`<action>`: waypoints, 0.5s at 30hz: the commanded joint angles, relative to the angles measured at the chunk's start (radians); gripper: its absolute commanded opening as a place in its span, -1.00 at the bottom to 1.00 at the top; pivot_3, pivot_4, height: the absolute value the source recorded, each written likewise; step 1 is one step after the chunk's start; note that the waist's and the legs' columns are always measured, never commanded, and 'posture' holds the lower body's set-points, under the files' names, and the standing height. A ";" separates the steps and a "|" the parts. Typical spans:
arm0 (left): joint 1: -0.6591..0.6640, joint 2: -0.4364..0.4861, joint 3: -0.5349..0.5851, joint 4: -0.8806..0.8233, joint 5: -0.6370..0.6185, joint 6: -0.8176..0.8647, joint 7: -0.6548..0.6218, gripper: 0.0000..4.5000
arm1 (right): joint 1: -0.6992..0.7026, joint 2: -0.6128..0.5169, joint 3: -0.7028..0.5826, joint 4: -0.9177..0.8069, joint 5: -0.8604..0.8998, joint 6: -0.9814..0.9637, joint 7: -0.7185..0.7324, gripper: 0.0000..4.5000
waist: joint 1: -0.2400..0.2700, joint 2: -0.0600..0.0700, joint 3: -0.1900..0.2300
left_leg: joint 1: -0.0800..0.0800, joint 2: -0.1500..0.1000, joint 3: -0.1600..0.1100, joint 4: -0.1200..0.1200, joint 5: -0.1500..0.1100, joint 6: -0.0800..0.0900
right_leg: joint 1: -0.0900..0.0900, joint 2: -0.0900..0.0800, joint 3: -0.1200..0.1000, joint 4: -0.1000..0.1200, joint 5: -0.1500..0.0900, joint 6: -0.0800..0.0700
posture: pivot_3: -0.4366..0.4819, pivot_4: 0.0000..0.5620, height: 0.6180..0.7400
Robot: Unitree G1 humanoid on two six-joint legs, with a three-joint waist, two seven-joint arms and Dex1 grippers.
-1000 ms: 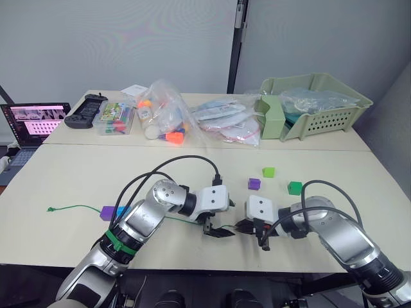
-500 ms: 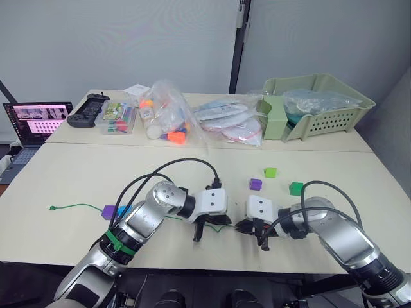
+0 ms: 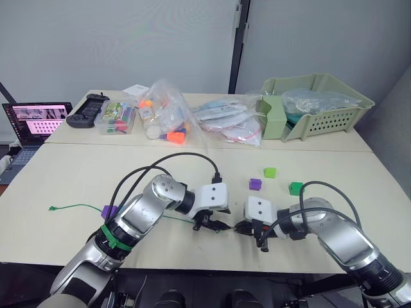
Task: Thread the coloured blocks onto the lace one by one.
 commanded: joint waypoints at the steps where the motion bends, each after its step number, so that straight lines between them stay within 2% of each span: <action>1: 0.011 -0.001 -0.028 0.006 0.041 -0.038 0.026 -0.05 | -0.012 0.000 -0.008 -0.022 0.003 0.002 -0.005 -1.00 | 0.000 0.000 0.000 | 0.000 0.000 0.000 0.000 0.000 0.000 | 0.000 0.000 0.000 0.000 0.000 0.000 | -0.05 -0.47 1.00; 10: 0.030 -0.024 -0.021 0.015 0.038 -0.048 0.056 -0.05 | -0.006 -0.002 -0.008 -0.031 0.005 0.008 -0.010 -1.00 | 0.001 0.000 0.000 | 0.000 0.000 0.000 0.000 0.000 0.000 | 0.000 0.000 0.000 0.000 0.000 0.000 | -0.05 -0.47 1.00; 15: 0.031 -0.028 -0.020 0.015 0.038 -0.047 0.059 -0.72 | -0.009 0.000 -0.006 -0.029 0.005 0.008 -0.009 -1.00 | 0.001 0.000 0.000 | 0.000 0.000 0.000 0.000 0.000 0.000 | 0.000 0.000 0.000 0.000 0.000 0.000 | -0.05 -0.47 1.00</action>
